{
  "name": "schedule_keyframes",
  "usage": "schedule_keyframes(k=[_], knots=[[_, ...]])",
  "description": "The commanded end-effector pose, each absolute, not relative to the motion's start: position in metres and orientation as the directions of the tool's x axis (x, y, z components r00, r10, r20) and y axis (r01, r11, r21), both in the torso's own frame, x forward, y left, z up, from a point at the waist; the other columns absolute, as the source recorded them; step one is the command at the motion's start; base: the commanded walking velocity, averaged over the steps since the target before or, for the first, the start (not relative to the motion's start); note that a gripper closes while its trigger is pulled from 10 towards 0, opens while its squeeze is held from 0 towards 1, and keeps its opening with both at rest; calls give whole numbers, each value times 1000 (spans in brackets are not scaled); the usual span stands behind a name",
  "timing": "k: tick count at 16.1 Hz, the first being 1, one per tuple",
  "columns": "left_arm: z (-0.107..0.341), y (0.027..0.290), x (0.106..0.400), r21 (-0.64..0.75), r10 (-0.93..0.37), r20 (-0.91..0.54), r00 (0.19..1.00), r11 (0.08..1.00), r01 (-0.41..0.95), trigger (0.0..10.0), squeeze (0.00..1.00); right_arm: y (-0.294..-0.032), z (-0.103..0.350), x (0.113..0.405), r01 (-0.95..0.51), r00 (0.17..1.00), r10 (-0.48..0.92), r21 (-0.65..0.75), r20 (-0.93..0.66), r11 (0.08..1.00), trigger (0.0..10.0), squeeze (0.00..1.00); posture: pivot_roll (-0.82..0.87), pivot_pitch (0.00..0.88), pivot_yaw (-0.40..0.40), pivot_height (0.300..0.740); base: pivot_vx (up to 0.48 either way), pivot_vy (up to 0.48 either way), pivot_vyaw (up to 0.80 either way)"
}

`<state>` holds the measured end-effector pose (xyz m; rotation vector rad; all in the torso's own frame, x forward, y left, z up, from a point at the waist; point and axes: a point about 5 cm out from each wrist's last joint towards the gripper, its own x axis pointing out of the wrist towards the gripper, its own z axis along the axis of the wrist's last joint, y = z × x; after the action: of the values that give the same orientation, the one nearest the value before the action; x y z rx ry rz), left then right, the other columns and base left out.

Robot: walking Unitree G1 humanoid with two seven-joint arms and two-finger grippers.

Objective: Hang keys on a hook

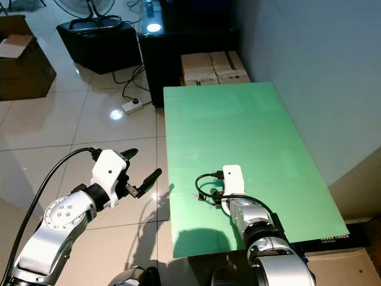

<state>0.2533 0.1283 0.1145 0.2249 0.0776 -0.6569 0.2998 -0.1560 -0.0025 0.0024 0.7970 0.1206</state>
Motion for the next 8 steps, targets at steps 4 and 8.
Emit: schedule_keyframes(k=[4, 8], knots=[[117, 125, 251, 183, -614, -141, 777, 755, 629, 10000, 0, -164, -8, 294, -73, 670, 82, 44, -738, 996, 0, 0, -57, 138, 50, 740, 0, 0, 0], [117, 123, 253, 184, -615, -138, 777, 755, 630, 10000, 0, -170, -6, 295, -66, 680, 70, 34, -730, 997, 0, 0, -63, 126, 51, 740, 0, 0, 0]])
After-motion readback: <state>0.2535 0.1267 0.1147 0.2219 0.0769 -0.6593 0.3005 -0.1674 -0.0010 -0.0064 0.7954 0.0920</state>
